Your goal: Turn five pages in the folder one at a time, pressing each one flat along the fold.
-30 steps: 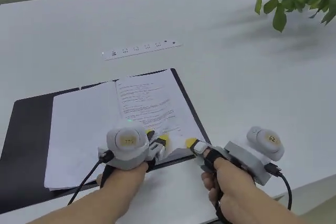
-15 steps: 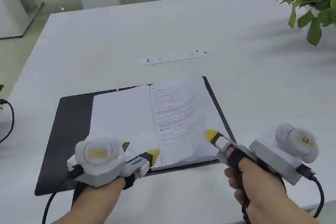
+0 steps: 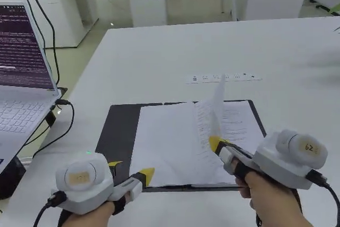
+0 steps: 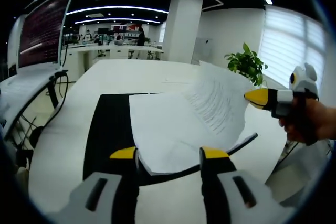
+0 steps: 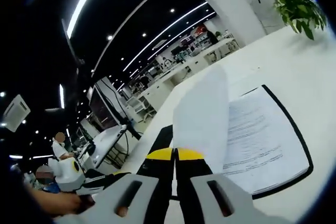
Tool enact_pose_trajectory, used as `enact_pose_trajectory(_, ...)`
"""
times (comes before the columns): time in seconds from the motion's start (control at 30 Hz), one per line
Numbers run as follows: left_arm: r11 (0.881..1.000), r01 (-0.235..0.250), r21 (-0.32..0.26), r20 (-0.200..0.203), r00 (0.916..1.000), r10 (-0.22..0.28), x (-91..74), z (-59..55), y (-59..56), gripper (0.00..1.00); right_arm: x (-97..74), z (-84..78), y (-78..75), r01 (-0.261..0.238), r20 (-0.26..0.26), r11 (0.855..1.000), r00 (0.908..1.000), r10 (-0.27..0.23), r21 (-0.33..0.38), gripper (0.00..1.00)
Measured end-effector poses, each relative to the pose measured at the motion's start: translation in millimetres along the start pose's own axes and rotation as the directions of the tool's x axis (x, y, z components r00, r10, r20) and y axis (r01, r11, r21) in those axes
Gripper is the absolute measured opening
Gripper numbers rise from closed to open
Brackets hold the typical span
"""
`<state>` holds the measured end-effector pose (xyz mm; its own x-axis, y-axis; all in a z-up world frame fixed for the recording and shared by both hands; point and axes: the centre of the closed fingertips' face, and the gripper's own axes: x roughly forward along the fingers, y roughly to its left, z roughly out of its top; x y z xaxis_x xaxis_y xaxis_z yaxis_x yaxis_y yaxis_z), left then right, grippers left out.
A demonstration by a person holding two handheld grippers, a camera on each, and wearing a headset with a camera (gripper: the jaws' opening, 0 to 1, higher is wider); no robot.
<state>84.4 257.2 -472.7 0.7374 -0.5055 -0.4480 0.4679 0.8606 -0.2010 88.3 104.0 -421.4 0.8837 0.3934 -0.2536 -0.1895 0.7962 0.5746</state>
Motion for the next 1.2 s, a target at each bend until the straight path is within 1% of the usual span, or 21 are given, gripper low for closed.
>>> enact_pose_trajectory(0.1, 1.000, -0.011, -0.014, 0.007, 0.9999, 0.011, -7.7, 1.1, 5.2, 0.47, 10.8, -6.9, 12.9, -0.029, -0.024, 0.999, 0.9993, 0.028, -0.013, 0.00)
enact_pose_trajectory(0.17, 0.999, -0.026, -0.027, 0.017, 0.9995, 0.027, -13.3, 3.1, 10.0, 0.47, 17.5, -11.8, 20.1, -0.042, -0.042, 0.999, 0.9983, 0.041, -0.021, 0.00)
enact_pose_trajectory(0.23, 0.998, -0.033, -0.054, 0.031, 0.9989, 0.035, -16.2, 7.3, 13.6, 0.46, 23.5, -16.8, 26.8, -0.057, -0.061, 0.998, 0.9966, 0.055, -0.034, 0.00)
enact_pose_trajectory(0.37, 0.999, -0.037, -0.035, 0.048, 0.9981, 0.039, -22.7, 14.7, 15.2, 0.46, 35.0, -28.4, 37.3, -0.082, -0.102, 0.995, 0.9919, 0.075, -0.063, 0.00)
enact_pose_trajectory(0.57, 0.999, -0.043, -0.027, 0.061, 0.9972, 0.044, -31.8, 18.5, 20.4, 0.46, 48.9, -45.8, 49.1, -0.115, -0.161, 0.988, 0.9822, 0.097, -0.104, 0.00)
enact_pose_trajectory(0.63, 0.998, -0.052, -0.034, 0.066, 0.9964, 0.054, -36.8, 19.1, 23.8, 0.46, 55.3, -55.1, 53.4, -0.126, -0.188, 0.984, 0.9770, 0.101, -0.125, 0.00)
enact_pose_trajectory(0.77, 0.997, -0.062, -0.049, 0.072, 0.9953, 0.065, -43.8, 20.5, 28.6, 0.46, 64.2, -71.0, 56.8, -0.138, -0.232, 0.978, 0.9677, 0.099, -0.158, 0.00)
enact_pose_trajectory(0.8, 0.997, -0.065, -0.051, 0.072, 0.9950, 0.069, -45.5, 20.9, 29.5, 0.46, 66.8, -77.0, 57.4, -0.143, -0.250, 0.975, 0.9633, 0.099, -0.169, 0.00)
enact_pose_trajectory(0.87, 0.996, -0.068, -0.054, 0.076, 0.9945, 0.072, -49.3, 22.2, 31.3, 0.46, 68.9, -84.6, 58.2, -0.146, -0.273, 0.972, 0.9577, 0.092, -0.185, 0.00)
enact_pose_trajectory(0.93, 0.996, -0.074, -0.057, 0.079, 0.9938, 0.078, -53.1, 23.3, 33.5, 0.46, 73.1, -93.6, 58.3, -0.155, -0.297, 0.965, 0.9507, 0.088, -0.210, 0.00)
enact_pose_trajectory(0.97, 0.995, -0.076, -0.058, 0.079, 0.9937, 0.080, -54.8, 23.5, 34.7, 0.46, 74.6, -99.5, 57.7, -0.157, -0.318, 0.960, 0.9449, 0.078, -0.232, 0.00)
enact_pose_trajectory(1.0, 0.995, -0.076, -0.061, 0.077, 0.9937, 0.081, -55.8, 23.2, 35.4, 0.45, 76.1, -103.0, 57.6, -0.160, -0.327, 0.957, 0.9421, 0.075, -0.241, 0.00)
enact_pose_trajectory(1.03, 0.995, -0.078, -0.063, 0.077, 0.9936, 0.083, -57.4, 22.9, 36.3, 0.45, 77.9, -108.8, 58.2, -0.166, -0.345, 0.954, 0.9358, 0.072, -0.251, 0.00)
enact_pose_trajectory(1.07, 0.995, -0.079, -0.064, 0.077, 0.9935, 0.084, -58.3, 22.7, 36.9, 0.45, 79.2, -112.0, 58.2, -0.169, -0.353, 0.951, 0.9331, 0.070, -0.259, 0.00)
enact_pose_trajectory(1.1, 0.994, -0.081, -0.068, 0.076, 0.9933, 0.086, -59.5, 22.2, 37.7, 0.44, 80.7, -117.7, 56.5, -0.176, -0.372, 0.943, 0.9261, 0.061, -0.282, 0.00)
enact_pose_trajectory(1.2, 0.994, -0.084, -0.074, 0.076, 0.9931, 0.089, -61.5, 20.9, 39.0, 0.44, 85.7, -128.9, 53.5, -0.180, -0.399, 0.935, 0.9159, 0.045, -0.306, 0.00)
